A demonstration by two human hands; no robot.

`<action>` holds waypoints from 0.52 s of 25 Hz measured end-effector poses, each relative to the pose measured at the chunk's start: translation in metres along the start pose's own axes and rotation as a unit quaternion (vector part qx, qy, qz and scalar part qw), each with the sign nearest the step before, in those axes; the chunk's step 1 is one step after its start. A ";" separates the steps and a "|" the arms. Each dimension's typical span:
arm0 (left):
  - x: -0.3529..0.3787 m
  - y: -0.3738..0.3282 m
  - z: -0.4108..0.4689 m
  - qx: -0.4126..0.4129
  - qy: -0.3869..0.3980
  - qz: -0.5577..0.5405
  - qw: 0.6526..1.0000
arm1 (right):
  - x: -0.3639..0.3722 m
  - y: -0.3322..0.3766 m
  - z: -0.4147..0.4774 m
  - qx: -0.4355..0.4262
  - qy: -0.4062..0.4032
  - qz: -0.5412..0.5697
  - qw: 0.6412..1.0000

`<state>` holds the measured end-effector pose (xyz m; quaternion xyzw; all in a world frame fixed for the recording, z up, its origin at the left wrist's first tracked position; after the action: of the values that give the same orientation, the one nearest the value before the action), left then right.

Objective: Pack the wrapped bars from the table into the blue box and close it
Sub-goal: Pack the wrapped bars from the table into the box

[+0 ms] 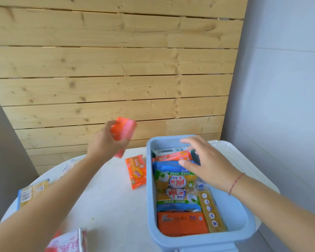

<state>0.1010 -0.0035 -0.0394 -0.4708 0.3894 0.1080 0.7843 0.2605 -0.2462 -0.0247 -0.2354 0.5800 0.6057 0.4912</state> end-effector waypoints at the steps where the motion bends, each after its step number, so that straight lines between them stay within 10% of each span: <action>1: -0.007 -0.030 -0.018 0.096 0.018 -0.010 0.995 | -0.007 0.006 0.001 -0.001 -0.014 0.056 0.998; 7: 0.029 -0.137 -0.118 0.426 0.117 0.129 0.888 | -0.031 0.013 -0.003 0.000 0.074 0.179 0.981; 13: 0.062 -0.112 -0.109 0.267 0.158 0.225 0.924 | 0.010 0.002 -0.004 0.052 0.074 0.131 0.987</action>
<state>0.1474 -0.1657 -0.0382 -0.1548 0.6181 0.0977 0.7645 0.2539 -0.2460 -0.0336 -0.1756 0.6711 0.6147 0.3753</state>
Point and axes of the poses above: each hand's wrist, its own z-axis towards the middle knuckle, its own x-axis out of the palm, y = z × x, the point moved 5 cm from there along z, towards the middle knuckle, and after that the axes turned 5 degrees about y, right-handed, at the moved point
